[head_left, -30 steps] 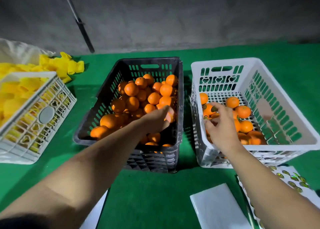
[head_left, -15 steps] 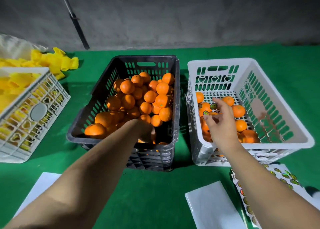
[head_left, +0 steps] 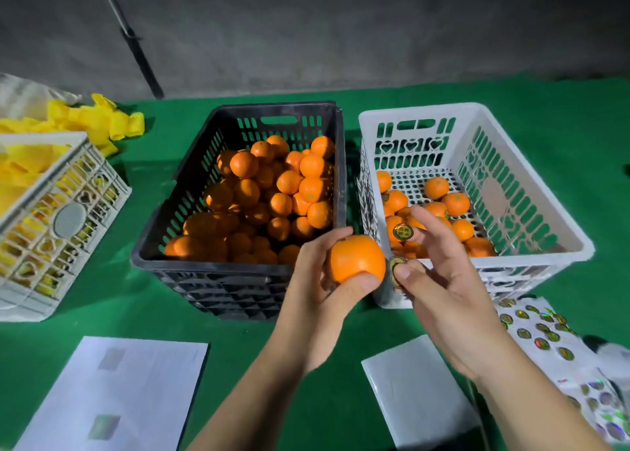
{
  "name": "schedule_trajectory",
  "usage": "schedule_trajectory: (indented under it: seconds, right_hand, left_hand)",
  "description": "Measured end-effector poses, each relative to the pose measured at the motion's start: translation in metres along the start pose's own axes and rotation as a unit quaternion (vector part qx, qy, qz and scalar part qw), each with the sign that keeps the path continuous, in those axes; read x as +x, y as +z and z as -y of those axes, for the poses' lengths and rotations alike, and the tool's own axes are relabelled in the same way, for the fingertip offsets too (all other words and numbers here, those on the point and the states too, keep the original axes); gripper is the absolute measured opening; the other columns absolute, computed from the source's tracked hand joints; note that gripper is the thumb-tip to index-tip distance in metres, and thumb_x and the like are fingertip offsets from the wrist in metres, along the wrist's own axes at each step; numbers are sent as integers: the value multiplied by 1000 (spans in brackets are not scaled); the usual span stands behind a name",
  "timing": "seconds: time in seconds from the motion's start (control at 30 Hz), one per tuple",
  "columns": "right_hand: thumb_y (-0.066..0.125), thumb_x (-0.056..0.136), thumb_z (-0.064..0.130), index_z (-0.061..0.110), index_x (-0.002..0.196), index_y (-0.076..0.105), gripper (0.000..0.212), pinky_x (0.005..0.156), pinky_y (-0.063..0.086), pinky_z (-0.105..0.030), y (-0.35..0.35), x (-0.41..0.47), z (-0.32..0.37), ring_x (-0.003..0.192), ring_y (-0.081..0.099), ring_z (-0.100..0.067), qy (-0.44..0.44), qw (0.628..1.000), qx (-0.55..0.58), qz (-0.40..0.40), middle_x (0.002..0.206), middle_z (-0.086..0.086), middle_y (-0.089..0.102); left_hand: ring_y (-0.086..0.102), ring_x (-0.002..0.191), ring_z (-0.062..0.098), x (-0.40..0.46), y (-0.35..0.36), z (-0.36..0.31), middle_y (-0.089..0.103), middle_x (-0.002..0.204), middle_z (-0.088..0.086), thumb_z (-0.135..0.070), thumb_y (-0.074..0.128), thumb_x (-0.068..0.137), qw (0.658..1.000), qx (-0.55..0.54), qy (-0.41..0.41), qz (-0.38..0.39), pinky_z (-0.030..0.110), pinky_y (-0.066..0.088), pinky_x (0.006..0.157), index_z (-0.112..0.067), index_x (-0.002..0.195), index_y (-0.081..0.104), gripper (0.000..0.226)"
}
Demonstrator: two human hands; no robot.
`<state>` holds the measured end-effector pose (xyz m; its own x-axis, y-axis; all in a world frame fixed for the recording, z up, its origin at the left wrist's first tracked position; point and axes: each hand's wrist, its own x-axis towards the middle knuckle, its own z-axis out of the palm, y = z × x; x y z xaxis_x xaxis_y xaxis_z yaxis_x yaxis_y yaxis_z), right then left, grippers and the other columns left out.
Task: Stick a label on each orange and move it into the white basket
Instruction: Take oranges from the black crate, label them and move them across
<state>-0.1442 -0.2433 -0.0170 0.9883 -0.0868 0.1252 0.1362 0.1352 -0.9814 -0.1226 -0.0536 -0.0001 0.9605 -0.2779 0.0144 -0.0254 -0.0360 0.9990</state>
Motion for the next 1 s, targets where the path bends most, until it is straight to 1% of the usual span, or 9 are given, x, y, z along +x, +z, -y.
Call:
schedule_trajectory:
  seconds: [0.1,0.17,0.23,0.3,0.4,0.57,0.77,0.87,1.0]
  right_hand:
    - [70,93,26,52,153,35,74,97,48,-43,6,-17,25,94,58,-7,-18,996,-59,61,112,-22,48]
    - [68,96,24,57,154,27,78,92,51,-47,6,-20,34,91,59,-1,-20,991,-108,82,97,-22,50]
    - [69,96,22,61,153,21,84,93,52,-56,4,-20,38,95,62,-3,-6,987,-131,95,88,-15,59]
    - [71,96,19,65,152,18,90,92,55,-59,1,-19,41,91,62,-5,8,984,-142,108,114,-15,60]
    - [74,95,20,69,150,14,95,91,55,-50,0,-19,40,87,56,0,23,977,-173,126,133,13,53]
    - [72,97,17,70,150,11,97,62,54,-27,-1,-18,42,63,53,-7,25,963,-228,144,151,15,35]
    - [75,94,10,70,149,16,101,68,55,-25,-1,-15,44,74,62,-12,23,956,-248,154,132,23,38]
    - [77,92,10,71,149,15,104,72,56,-23,0,-13,47,78,65,-14,20,952,-263,158,132,25,38]
    - [76,92,11,72,148,14,104,69,54,-23,-2,-13,49,72,63,-10,29,946,-279,165,131,19,40]
  left_hand:
    - [65,124,23,-14,8,8,40,148,2,-43,68,93,996,-45,-30,68,33,60,93,-41,146,41,60]
    - [67,122,26,-18,13,12,36,152,3,-58,60,93,994,-49,-47,90,28,60,92,-49,145,37,58]
    - [69,121,26,-20,17,15,39,154,7,-65,52,94,990,-87,-62,90,40,59,97,-46,146,37,57]
    - [68,122,26,-21,20,17,41,153,12,-73,51,91,985,-132,-72,86,53,56,101,-40,147,40,66]
    - [64,128,20,-22,22,19,38,153,11,-74,62,86,987,-110,-64,94,45,58,100,-42,147,39,73]
    - [66,124,21,-23,22,22,39,147,12,-56,60,95,991,-74,-52,103,37,58,99,-42,146,39,57]
    - [68,120,27,-23,21,26,51,145,12,-52,55,100,984,-123,-61,111,48,55,104,-39,147,39,51]
    - [72,112,22,-22,22,31,52,143,7,-57,51,100,994,-66,-38,77,42,57,100,-43,147,36,51]
    - [63,115,1,-24,21,32,31,144,-18,-62,48,96,998,46,30,42,14,53,90,-60,139,32,46]
